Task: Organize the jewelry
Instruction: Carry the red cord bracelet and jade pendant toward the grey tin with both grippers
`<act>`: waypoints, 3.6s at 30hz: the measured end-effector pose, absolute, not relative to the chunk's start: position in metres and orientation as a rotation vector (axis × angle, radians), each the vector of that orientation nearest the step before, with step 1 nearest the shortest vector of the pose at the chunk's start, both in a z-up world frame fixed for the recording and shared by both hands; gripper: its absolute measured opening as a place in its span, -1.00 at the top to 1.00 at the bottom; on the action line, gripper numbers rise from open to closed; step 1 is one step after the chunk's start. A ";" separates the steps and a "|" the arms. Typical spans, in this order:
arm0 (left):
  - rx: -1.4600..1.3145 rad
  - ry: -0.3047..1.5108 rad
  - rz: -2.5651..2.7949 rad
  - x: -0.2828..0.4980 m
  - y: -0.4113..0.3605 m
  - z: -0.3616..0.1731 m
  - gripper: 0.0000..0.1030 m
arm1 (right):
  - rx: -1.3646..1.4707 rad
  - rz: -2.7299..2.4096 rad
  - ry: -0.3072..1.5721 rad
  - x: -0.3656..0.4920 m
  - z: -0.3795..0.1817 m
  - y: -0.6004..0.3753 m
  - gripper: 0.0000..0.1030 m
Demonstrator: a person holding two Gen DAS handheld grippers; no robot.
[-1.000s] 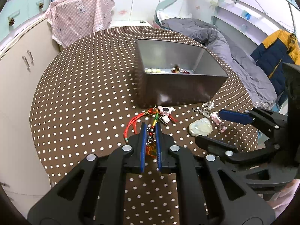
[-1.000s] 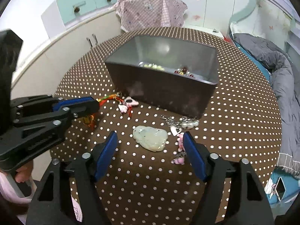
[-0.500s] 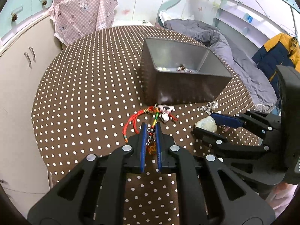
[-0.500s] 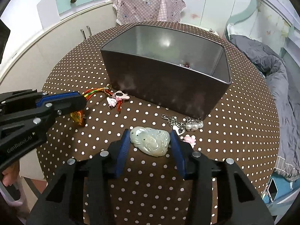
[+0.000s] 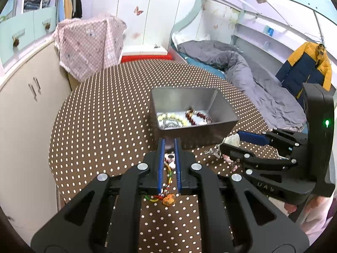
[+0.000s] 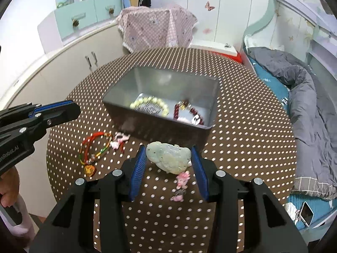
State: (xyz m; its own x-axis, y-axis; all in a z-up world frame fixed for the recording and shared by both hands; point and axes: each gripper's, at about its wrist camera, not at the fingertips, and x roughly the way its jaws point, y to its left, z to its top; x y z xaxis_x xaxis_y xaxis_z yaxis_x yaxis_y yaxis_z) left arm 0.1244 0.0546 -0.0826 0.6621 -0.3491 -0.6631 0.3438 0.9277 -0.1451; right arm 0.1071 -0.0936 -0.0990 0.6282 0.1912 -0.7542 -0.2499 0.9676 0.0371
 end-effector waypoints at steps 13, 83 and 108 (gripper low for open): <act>0.040 0.871 -0.384 0.126 0.052 -0.130 -0.23 | -0.042 0.257 0.869 0.108 -0.103 -0.106 0.21; 0.086 0.836 -0.378 0.108 0.042 -0.133 -0.06 | -0.003 0.278 0.798 0.119 -0.082 -0.114 0.20; 0.074 0.702 -0.276 0.121 0.058 -0.088 0.89 | -0.005 0.260 0.770 0.115 -0.070 -0.117 0.21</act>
State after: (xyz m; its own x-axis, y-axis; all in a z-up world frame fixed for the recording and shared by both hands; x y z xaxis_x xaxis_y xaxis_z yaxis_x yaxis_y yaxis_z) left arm 0.1206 0.0580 -0.0882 0.7286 -0.2254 -0.6467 0.2752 0.9611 -0.0250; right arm 0.1151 -0.1172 -0.0704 0.6878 0.2303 -0.6884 -0.2339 0.9681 0.0902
